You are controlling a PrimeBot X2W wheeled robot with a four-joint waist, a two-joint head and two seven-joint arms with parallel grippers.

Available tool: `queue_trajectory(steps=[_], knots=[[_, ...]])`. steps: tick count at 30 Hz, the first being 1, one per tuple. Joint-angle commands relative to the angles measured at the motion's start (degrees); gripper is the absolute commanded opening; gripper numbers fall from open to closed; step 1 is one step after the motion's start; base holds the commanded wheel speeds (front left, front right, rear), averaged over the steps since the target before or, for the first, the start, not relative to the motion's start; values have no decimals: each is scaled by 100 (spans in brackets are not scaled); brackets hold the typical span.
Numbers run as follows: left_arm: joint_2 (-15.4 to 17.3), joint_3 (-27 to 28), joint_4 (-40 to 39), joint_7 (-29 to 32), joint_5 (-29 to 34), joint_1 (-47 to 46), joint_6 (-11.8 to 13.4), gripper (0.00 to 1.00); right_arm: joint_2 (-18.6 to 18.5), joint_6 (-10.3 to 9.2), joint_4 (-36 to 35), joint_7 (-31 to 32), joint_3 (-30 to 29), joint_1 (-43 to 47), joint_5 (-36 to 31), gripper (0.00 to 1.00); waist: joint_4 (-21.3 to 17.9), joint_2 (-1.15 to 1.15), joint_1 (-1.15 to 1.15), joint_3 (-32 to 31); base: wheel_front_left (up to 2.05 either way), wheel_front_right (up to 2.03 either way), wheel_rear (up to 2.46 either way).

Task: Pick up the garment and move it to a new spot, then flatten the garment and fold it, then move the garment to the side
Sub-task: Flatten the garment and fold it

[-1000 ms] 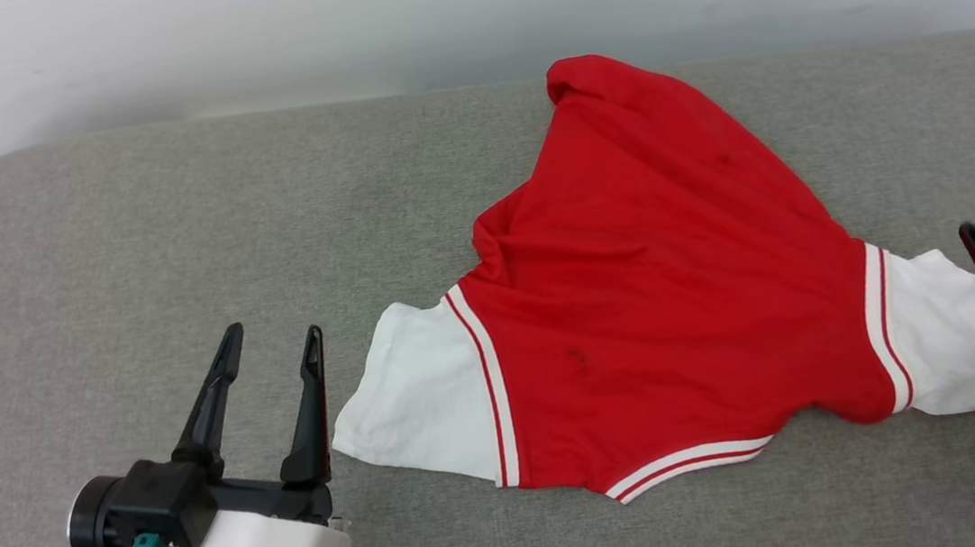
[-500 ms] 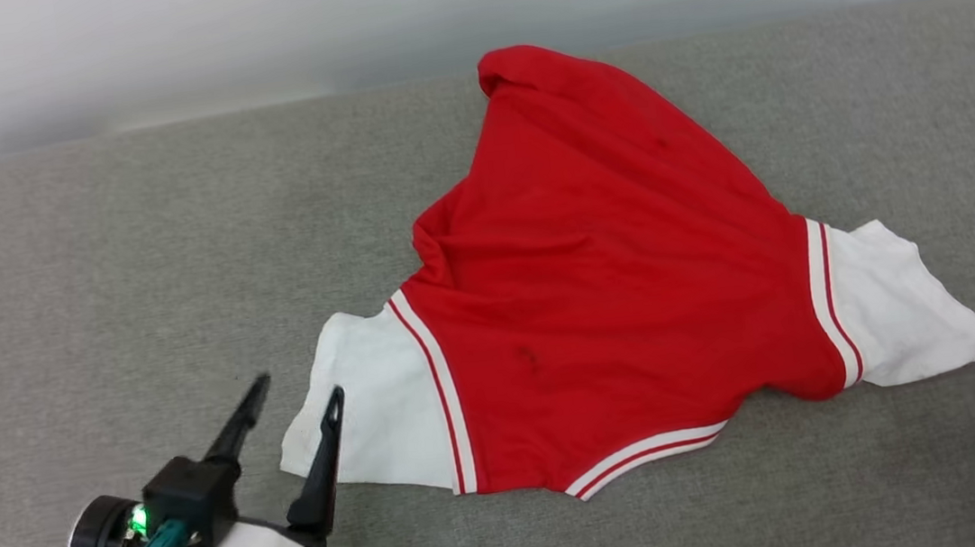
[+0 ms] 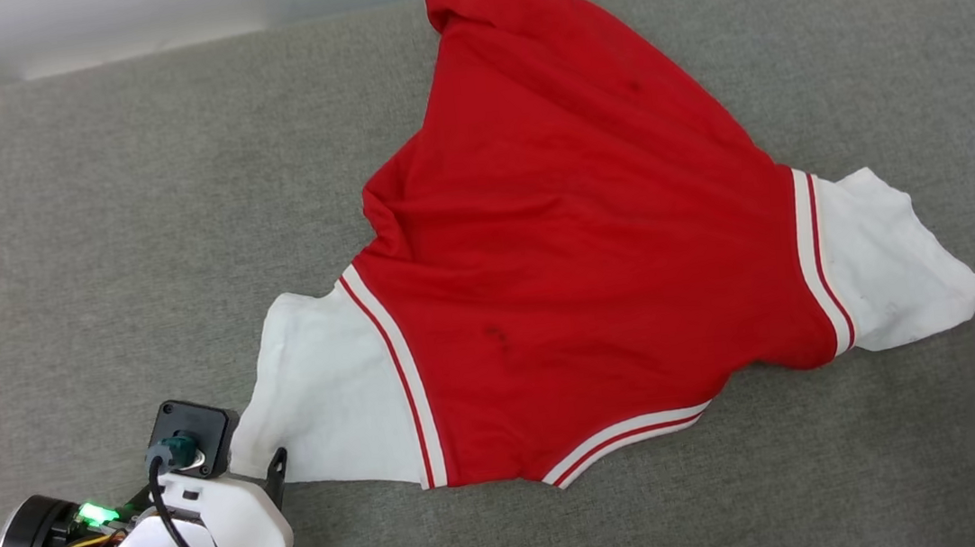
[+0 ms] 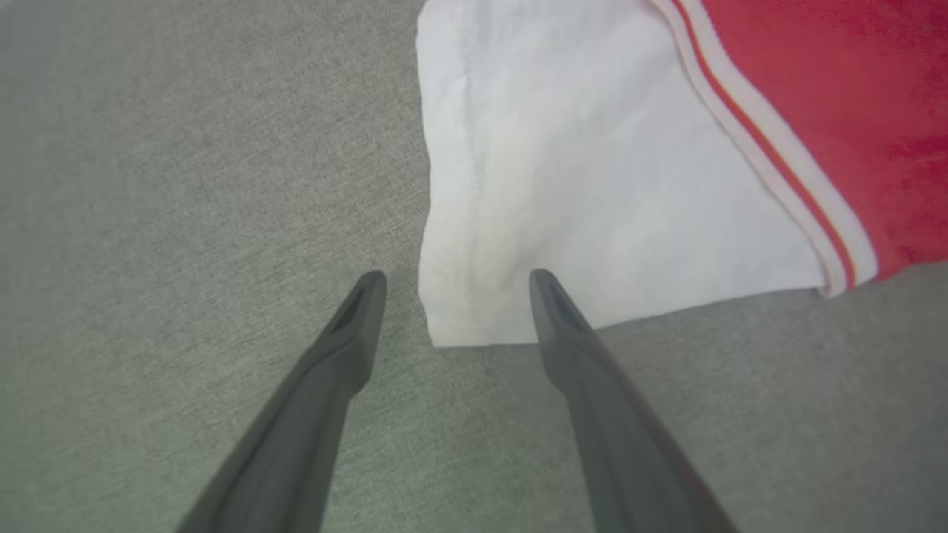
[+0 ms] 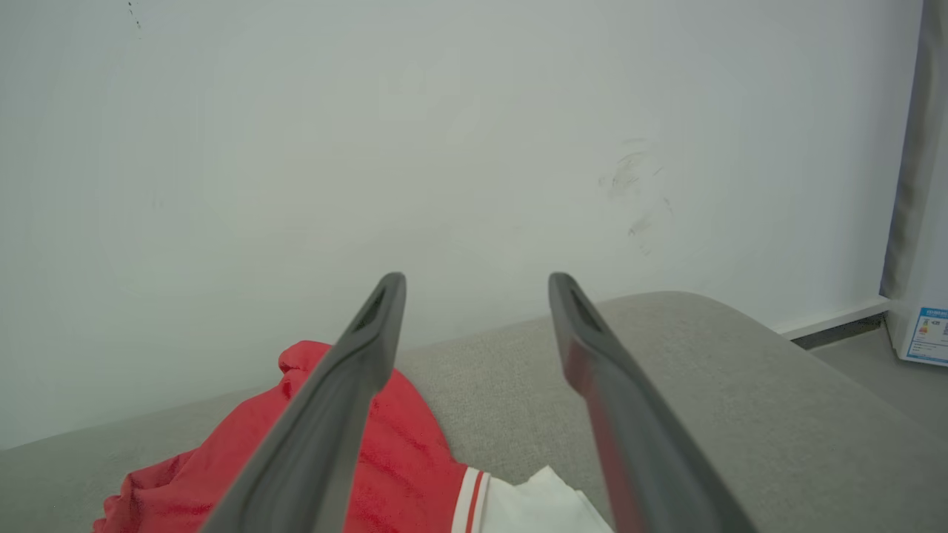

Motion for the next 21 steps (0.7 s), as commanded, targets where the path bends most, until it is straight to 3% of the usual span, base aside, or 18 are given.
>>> queue_trajectory(steps=[1, 5, 13, 14, 15, 21], knots=[[25, -2, -41, 164, 12, -30, 45, 100, -33, -2, 55, -50, 56, -56, 6, 100, -40, 0, 0, 121, 0, 0, 0], [188, -69, 16, 528, 189, 62, 96, 100, -56, -2, 193, -136, 177, -111, 37, 100, -53, 0, 0, 222, 0, 0, 0], [37, -140, 328, 514, 63, -37, 156, 100, -193, -2, 425, -211, 307, -251, 101, 100, -33, 0, 0, 347, 0, 0, 0], [-5, -146, 389, 495, 20, -70, 159, 34, -212, -2, 451, -215, 315, -255, 98, 100, -25, 0, 0, 358, 0, 0, 0], [-8, -166, 456, 471, 25, -85, 139, 0, -229, -2, 481, -210, 328, -259, 95, 100, -17, 0, 0, 363, 0, 0, 0], [-46, -19, 777, -110, 50, -272, 273, 0, -336, -2, 600, -253, 341, -214, 65, 100, 79, 0, 0, 211, 0, 0, 0]])
